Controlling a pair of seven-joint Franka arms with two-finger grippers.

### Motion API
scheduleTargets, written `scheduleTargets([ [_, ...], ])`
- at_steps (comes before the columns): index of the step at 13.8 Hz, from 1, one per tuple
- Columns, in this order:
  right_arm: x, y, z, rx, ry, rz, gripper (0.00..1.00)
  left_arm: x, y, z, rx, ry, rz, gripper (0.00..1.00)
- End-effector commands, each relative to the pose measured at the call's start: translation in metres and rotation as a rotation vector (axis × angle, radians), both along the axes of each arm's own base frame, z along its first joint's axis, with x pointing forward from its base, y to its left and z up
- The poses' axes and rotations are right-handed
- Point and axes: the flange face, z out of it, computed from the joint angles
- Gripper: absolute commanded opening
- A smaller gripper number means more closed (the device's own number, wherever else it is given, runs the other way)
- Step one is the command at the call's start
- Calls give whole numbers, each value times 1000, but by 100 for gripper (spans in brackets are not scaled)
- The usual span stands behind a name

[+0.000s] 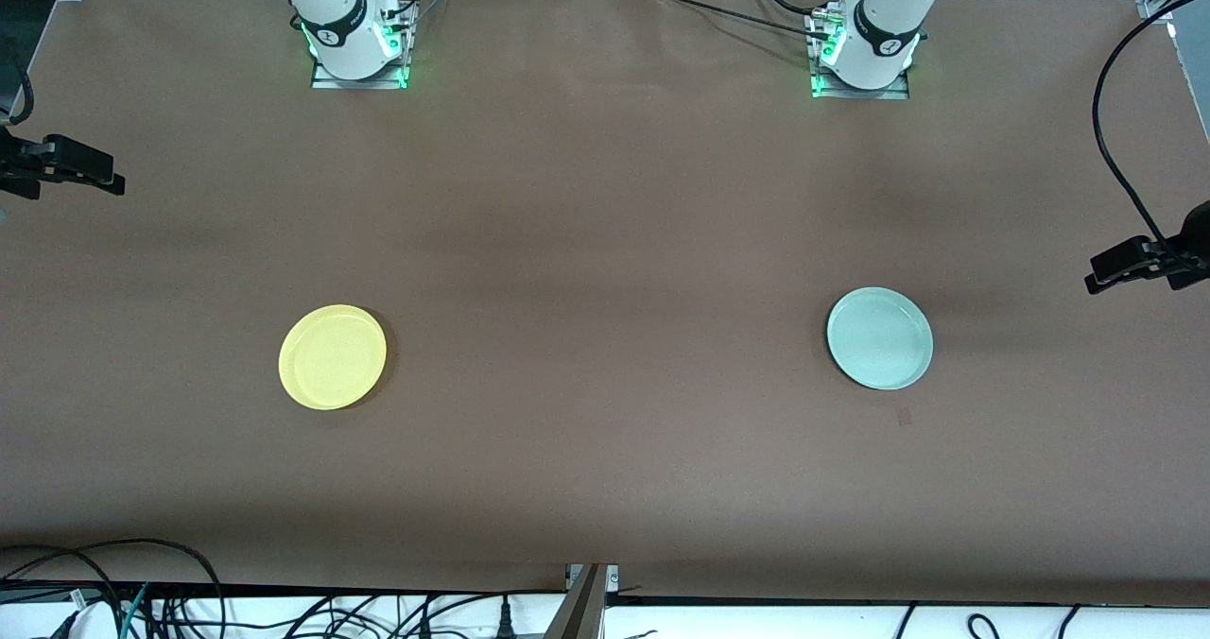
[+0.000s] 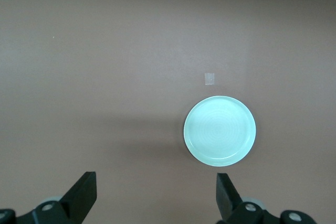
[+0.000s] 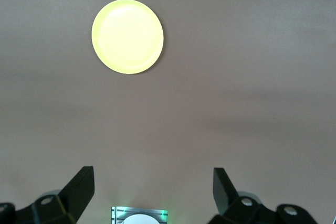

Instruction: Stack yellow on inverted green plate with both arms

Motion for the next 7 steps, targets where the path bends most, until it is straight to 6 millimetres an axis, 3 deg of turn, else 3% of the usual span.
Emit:
scheduleTargets([
  [1, -3, -2, 2, 6, 6, -8, 100, 4, 2, 2, -24, -8, -1, 100],
  [5, -3, -3, 2, 6, 6, -8, 100, 6, -3, -3, -23, 0, -8, 100],
  [7, -3, -3, 2, 6, 6, -8, 100, 5, 5, 0, -25, -5, -1, 100],
])
